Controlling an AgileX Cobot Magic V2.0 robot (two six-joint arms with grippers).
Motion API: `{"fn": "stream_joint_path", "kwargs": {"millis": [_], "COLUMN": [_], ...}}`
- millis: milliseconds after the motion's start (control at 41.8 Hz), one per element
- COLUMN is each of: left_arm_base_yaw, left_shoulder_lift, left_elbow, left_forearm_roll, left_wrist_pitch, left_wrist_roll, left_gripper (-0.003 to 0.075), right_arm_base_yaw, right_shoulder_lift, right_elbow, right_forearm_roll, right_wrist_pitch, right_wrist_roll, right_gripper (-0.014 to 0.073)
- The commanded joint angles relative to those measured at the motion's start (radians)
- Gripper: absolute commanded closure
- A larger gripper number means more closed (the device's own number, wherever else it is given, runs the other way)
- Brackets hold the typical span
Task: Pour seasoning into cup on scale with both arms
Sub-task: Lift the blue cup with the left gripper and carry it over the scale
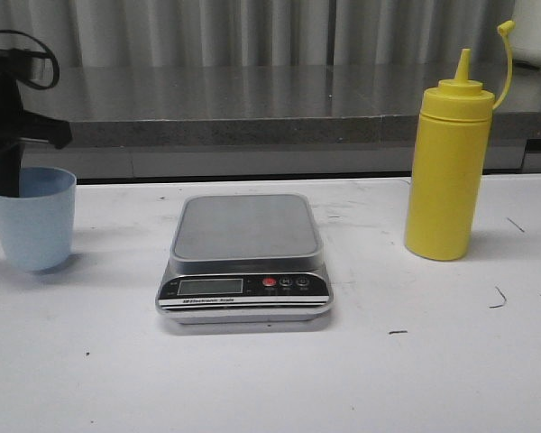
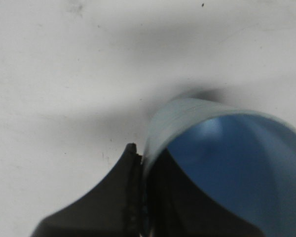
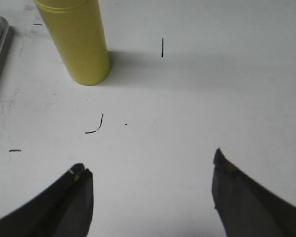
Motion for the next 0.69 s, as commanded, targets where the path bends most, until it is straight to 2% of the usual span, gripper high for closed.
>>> {"fn": "stream_joint_path", "kwargs": {"millis": [0, 287, 406, 669], "left_arm_base_yaw": [-0.010, -0.107, -0.157, -0.282], "left_shoulder_lift": [-0.077, -0.077, -0.077, -0.067], "left_elbow": [-0.097, -0.326, -0.378, -0.391], "left_forearm_roll": [-0.020, -0.069, -0.105, -0.124], "left_wrist_pitch": [0.055, 0.202, 0.195, 0.098], "left_wrist_roll": [-0.003, -0.003, -0.003, -0.003], "left_gripper": [0.0740, 0.0740, 0.0740, 0.0740], "right_arm_base_yaw": [-0.004, -0.004, -0.004, -0.004], "right_shoulder_lift": [0.000, 0.000, 0.000, 0.000], "right_elbow": [-0.026, -0.026, -0.026, -0.026], "right_forearm_roll": [-0.013, -0.013, -0.013, -0.013], "right_wrist_pitch": [-0.058, -0.058, -0.058, -0.058], "right_wrist_roll": [-0.012, -0.012, -0.012, -0.012], "right_gripper": [0.0065, 0.0065, 0.0065, 0.0065]}}
